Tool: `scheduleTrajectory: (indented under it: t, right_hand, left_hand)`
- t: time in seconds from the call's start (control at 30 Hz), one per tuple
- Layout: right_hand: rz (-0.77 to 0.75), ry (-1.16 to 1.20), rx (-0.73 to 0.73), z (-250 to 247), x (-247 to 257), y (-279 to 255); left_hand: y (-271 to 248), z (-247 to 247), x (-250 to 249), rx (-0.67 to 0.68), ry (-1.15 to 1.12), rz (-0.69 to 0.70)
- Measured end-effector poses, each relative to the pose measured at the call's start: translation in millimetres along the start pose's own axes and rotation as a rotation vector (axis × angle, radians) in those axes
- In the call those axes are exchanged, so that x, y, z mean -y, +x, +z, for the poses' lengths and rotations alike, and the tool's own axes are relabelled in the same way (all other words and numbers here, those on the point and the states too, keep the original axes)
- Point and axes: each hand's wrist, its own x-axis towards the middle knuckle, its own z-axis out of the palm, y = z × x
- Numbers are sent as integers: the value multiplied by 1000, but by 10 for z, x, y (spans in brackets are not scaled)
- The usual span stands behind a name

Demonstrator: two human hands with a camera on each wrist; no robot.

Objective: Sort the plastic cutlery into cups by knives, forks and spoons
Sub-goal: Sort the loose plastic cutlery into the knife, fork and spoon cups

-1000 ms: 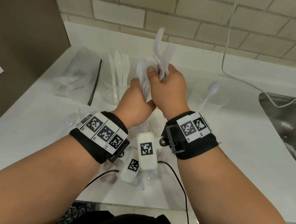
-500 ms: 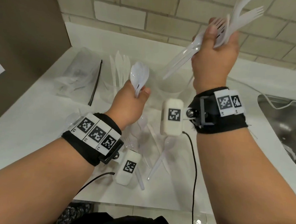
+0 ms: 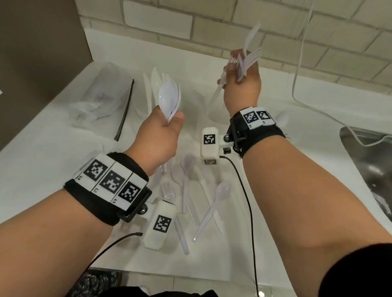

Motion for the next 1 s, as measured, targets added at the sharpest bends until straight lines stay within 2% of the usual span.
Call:
scheduleTrajectory:
  t: [0.1, 0.2, 0.37, 0.57, 0.7, 0.83, 0.9, 1.0]
  right_hand:
    - [117, -100, 96, -19, -129, -11]
    - [227, -138, 125, -81, -167, -8]
    - [276, -105, 155, -143, -189, 27]
    - [354, -46, 94, -167, -102, 120]
    - [327, -53, 49, -264, -73, 161]
    - [224, -33, 17, -346, 135, 20]
    - [229, 44, 106, -357, 306, -203]
    - [349, 70, 368, -429, 494, -570]
  left_hand:
    - [-12, -15, -9, -9, 0, -3]
    - [-16, -12, -20, -12, -2, -11]
    - [-11, 31, -49, -10, -2, -18]
    - [-23, 89, -62, 12, -27, -36]
    - [-48, 130, -78, 27, -27, -46]
    - [-105, 182, -147, 86, -60, -20]
    - [-132, 209, -180, 102, -24, 21]
    - [-175, 265, -227, 133, 0, 62]
